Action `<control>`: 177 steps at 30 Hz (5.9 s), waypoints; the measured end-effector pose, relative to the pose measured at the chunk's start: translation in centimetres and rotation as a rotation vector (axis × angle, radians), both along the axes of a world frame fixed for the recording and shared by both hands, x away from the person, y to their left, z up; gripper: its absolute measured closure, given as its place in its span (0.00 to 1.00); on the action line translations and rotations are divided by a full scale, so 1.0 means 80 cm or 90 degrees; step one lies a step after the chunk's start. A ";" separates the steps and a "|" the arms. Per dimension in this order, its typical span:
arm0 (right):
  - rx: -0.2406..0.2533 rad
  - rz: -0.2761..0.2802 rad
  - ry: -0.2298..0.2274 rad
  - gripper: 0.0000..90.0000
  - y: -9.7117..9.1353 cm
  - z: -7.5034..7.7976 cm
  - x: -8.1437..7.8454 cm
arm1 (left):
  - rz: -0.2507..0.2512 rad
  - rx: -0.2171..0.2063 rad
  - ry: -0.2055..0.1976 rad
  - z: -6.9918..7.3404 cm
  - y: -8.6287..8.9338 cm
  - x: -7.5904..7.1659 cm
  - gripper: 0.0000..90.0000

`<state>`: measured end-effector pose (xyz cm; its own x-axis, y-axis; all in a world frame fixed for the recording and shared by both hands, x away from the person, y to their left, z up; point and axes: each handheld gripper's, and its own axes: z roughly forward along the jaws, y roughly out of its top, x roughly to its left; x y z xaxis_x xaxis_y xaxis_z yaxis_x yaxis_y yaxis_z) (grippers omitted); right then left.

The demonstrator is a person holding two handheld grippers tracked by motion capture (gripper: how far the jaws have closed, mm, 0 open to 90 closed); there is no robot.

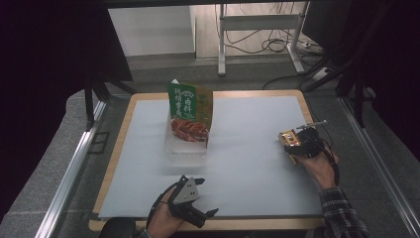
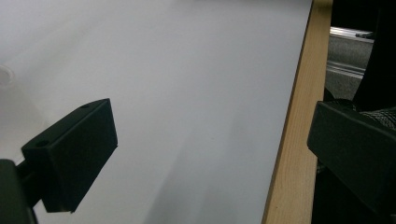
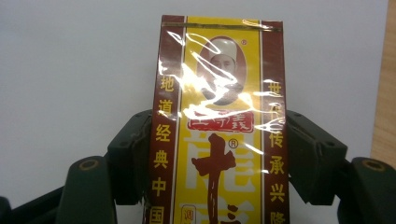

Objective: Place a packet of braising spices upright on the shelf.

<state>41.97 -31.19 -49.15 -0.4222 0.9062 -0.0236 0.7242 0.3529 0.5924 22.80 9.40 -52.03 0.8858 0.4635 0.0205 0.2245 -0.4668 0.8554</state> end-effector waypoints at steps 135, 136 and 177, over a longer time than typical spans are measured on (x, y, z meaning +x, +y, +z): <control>0.226 0.370 -0.212 0.35 0.188 0.100 -0.040 | 0.028 -0.017 0.009 0.003 0.016 -0.020 0.01; 0.226 0.373 -0.216 0.35 0.191 0.100 -0.040 | 0.028 -0.017 0.009 0.003 0.016 -0.020 0.01; 0.310 0.481 -0.250 0.35 0.327 0.076 -0.015 | 0.017 -0.015 0.010 0.003 0.016 -0.021 0.01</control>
<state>40.76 -5.05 -43.11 -0.9374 0.3479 0.0183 0.1286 0.2965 0.9463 21.12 10.64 -51.80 0.8732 0.4873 -0.0035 0.2495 -0.4408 0.8622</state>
